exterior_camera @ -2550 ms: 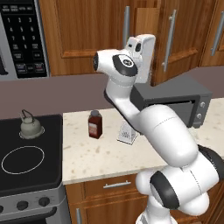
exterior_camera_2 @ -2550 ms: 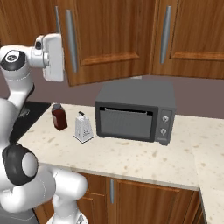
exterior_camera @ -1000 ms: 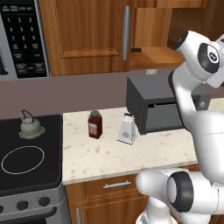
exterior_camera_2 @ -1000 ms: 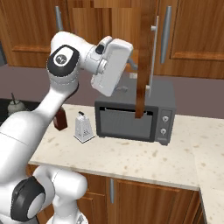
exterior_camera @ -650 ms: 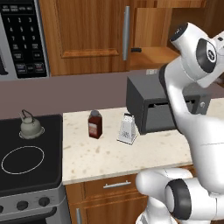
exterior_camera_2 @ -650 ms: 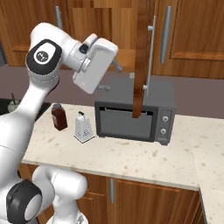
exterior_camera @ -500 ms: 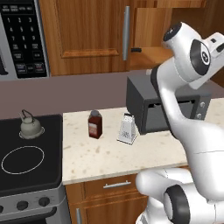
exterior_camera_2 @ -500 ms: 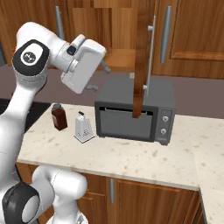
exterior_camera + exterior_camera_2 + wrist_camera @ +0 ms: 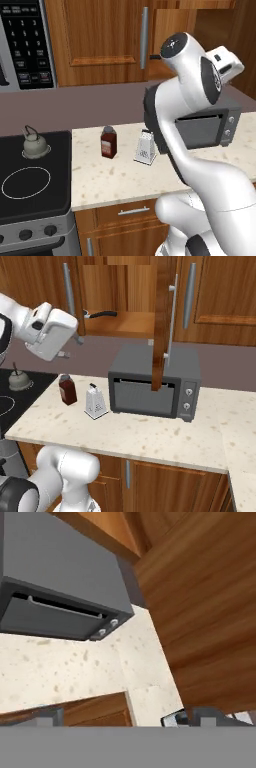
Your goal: Pick the pan from the cabinet and place it on the stove. Then turn on the stove burner for the pan.
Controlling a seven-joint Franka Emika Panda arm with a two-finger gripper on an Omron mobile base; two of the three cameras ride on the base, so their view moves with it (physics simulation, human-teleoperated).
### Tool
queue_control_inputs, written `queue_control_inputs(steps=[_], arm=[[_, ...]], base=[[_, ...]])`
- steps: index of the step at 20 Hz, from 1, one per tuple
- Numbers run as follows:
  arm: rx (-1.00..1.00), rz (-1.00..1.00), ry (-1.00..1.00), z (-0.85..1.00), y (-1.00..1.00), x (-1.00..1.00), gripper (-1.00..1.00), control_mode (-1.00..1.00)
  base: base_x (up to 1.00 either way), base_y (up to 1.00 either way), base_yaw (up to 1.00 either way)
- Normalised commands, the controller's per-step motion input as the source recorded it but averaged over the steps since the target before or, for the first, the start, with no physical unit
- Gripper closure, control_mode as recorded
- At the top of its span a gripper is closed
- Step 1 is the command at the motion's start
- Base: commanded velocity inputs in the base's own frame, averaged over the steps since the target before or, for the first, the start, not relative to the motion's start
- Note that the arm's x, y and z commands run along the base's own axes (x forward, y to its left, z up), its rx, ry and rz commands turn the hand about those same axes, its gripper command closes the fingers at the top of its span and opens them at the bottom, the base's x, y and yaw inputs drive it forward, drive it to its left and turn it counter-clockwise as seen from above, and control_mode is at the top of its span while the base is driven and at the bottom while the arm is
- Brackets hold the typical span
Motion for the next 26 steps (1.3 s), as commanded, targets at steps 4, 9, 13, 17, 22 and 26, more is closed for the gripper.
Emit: queue_control_inputs(steps=[4, 9, 13, 17, 22, 26], arm=[[0.13, 0.23, -0.3, 0.0, 0.76, 0.04, -1.0, -1.0], [0.17, 0.28, -0.3, 0.0, 0.54, 0.15, -1.0, -1.0], [0.16, 0.31, -0.31, 0.0, 0.4, 0.21, -1.0, -1.0], [0.15, 0.29, -0.34, 0.0, 0.35, 0.27, -1.0, -1.0], [0.05, 0.15, -0.4, 0.17, 0.05, 0.1, -1.0, -1.0], [0.02, 0.05, -0.37, 0.3, 0.0, 0.0, -1.0, -1.0]], base=[[0.0, 0.0, 0.0], [0.0, 0.0, 0.0], [0.0, 0.0, 0.0], [0.0, 0.0, 0.0], [0.0, 0.0, 0.0], [0.0, 0.0, 0.0]])
